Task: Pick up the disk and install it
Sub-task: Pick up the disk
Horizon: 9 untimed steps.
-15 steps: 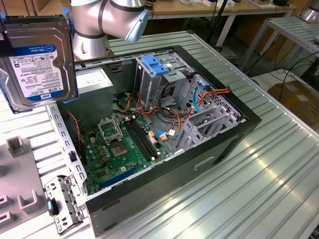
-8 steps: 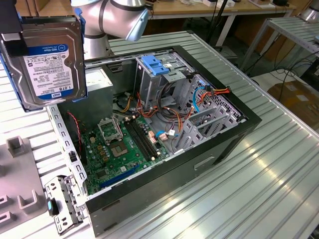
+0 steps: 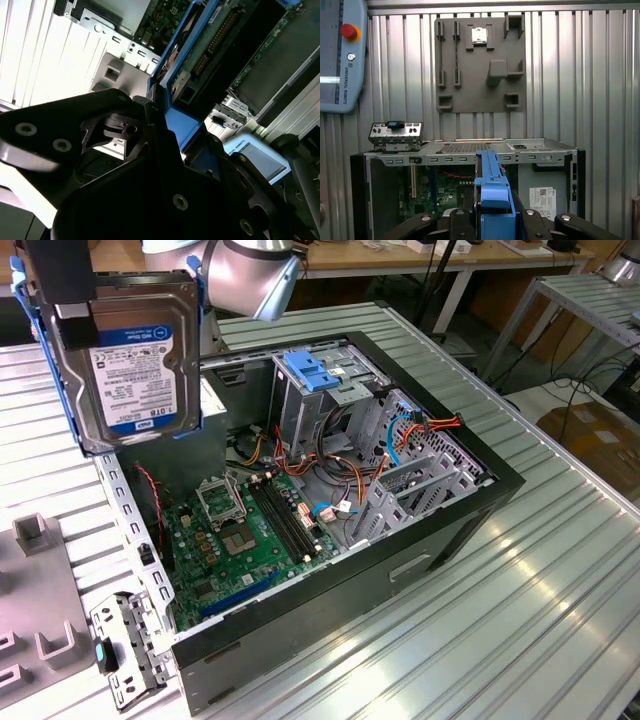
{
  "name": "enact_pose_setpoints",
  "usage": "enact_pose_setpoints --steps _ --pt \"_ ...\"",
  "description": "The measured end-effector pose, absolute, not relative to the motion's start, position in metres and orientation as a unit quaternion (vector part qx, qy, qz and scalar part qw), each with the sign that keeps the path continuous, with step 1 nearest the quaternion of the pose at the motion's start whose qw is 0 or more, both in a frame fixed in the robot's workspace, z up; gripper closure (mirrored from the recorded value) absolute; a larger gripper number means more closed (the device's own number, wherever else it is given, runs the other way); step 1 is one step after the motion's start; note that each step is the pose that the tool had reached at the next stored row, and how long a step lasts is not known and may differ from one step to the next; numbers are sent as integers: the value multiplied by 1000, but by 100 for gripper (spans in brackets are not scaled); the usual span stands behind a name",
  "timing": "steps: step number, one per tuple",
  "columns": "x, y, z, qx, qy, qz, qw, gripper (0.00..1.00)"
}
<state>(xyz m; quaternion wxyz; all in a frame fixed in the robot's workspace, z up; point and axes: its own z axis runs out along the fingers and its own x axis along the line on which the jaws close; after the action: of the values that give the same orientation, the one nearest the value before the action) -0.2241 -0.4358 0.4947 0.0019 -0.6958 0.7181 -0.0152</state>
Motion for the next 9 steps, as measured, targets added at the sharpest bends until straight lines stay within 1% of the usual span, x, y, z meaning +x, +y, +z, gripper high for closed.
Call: enact_pose_setpoints --steps 9 --pt "-199 -437 495 -693 721 -15 2 63"
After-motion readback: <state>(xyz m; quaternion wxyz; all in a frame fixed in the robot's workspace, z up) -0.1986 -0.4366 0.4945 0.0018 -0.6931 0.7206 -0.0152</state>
